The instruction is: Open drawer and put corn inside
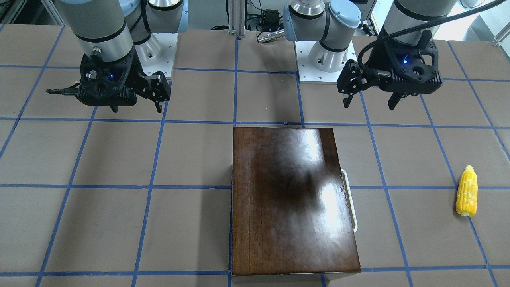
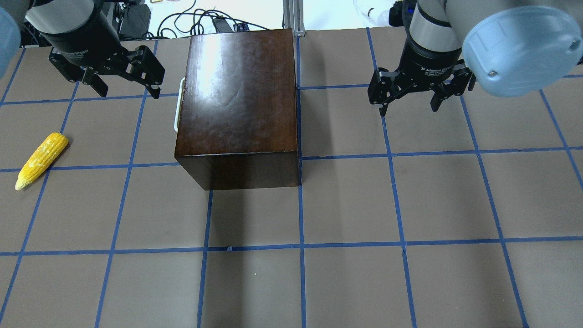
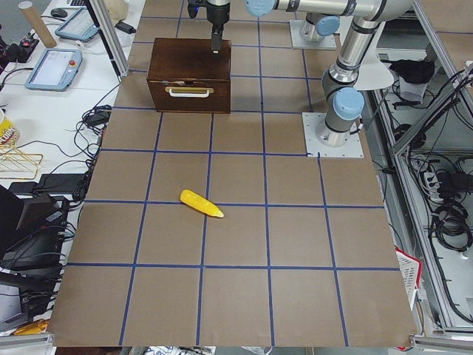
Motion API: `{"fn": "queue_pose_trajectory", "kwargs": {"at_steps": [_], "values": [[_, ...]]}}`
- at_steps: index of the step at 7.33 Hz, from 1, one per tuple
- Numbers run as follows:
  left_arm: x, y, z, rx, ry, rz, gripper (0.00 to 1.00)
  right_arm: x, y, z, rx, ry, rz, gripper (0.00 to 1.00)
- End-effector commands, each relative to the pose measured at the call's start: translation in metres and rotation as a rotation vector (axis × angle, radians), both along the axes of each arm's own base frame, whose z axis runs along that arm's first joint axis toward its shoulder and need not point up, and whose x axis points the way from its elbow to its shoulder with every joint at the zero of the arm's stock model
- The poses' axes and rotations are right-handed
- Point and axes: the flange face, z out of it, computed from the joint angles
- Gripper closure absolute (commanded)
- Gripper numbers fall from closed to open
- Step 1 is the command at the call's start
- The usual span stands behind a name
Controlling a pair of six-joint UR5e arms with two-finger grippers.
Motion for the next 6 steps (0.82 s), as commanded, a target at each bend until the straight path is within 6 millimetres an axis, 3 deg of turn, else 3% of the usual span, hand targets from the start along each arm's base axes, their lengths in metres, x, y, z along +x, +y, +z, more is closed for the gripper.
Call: {"fn": "queue_pose_trajectory", "kwargs": {"at_steps": [1,6], "values": [[0.0002,-0.0002,-0.0002,0.001,-0.003,0.001,0.00,0.0000,0.0000,0.0000,0.000,0.000,0.000,0.00],[0.0014,-0.0021,-0.0022,0.002,-0.013,0.007,0.00,0.0000,0.0000,0.0000,0.000,0.000,0.000,0.00]]}}
